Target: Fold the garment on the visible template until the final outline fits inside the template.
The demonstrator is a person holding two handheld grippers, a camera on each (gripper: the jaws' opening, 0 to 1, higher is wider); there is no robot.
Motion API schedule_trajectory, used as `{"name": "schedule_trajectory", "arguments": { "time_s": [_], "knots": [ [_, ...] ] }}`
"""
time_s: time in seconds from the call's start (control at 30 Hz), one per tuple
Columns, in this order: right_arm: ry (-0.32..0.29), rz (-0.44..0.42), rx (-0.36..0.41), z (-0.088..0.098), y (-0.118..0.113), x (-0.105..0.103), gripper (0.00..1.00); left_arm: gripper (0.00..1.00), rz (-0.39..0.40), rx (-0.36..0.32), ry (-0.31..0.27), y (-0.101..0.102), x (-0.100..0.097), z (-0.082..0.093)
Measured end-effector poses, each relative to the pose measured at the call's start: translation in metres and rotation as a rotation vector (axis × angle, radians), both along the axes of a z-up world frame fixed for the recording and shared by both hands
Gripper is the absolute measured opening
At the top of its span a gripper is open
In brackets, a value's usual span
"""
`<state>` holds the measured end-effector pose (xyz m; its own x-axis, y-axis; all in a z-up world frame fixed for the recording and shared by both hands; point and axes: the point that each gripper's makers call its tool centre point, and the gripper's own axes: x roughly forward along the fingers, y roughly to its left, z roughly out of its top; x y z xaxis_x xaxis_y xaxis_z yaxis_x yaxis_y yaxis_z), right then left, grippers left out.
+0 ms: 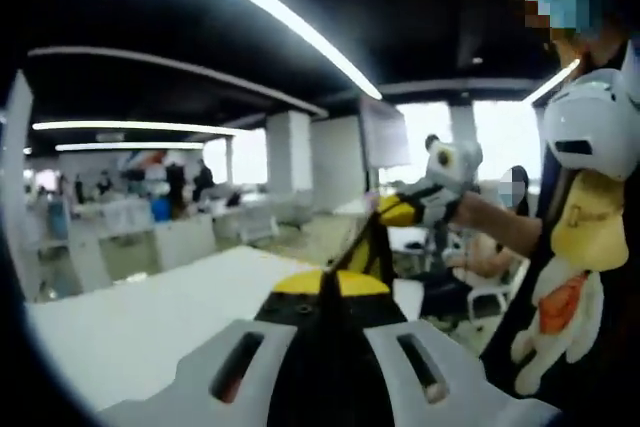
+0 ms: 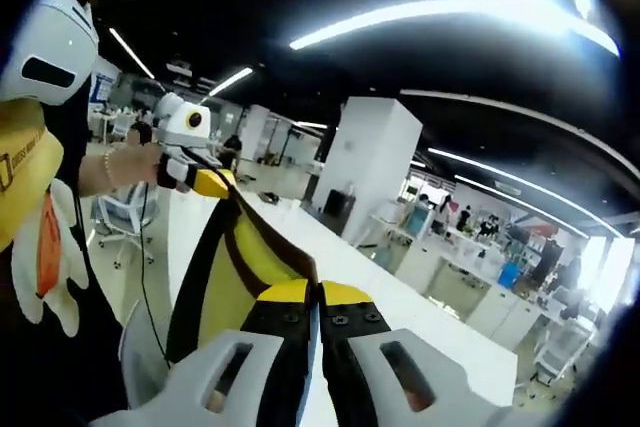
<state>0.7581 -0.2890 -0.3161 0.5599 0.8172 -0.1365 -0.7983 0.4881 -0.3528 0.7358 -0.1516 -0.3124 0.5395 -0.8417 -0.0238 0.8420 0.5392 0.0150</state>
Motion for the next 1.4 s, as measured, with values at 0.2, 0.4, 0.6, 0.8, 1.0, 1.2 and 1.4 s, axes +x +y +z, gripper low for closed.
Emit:
{"name": "schedule_trajectory", "arguments": {
  "time_s": [0.2,0.4,0.6,0.8,1.0,1.2,1.4],
  "knots": [
    [0.09,-0.015,-0.015,-0.042,0.002,0.032,0.02,0.0,0.04,0.002,0.087,0.003,0.034,-0.036],
    [0.188,-0.022,-0.011,-0.081,0.006,0.066,0.02,0.0,0.092,-0.004,0.207,0.008,0.077,-0.081],
    [0.235,-0.027,-0.026,-0.109,0.009,0.095,0.02,0.0,0.111,0.0,0.264,0.009,0.106,-0.108],
    [0.27,-0.043,-0.039,-0.129,0.01,0.126,0.02,0.0,0.119,0.011,0.301,0.007,0.136,-0.124],
    [0.292,-0.056,-0.051,-0.149,0.012,0.161,0.02,0.0,0.126,0.024,0.349,0.008,0.167,-0.143],
    [0.314,-0.063,-0.058,-0.167,0.015,0.195,0.02,0.0,0.14,0.031,0.376,0.01,0.199,-0.161],
    [0.345,-0.069,-0.079,-0.194,0.02,0.234,0.02,0.0,0.159,0.034,0.414,0.012,0.232,-0.185]
  ]
}}
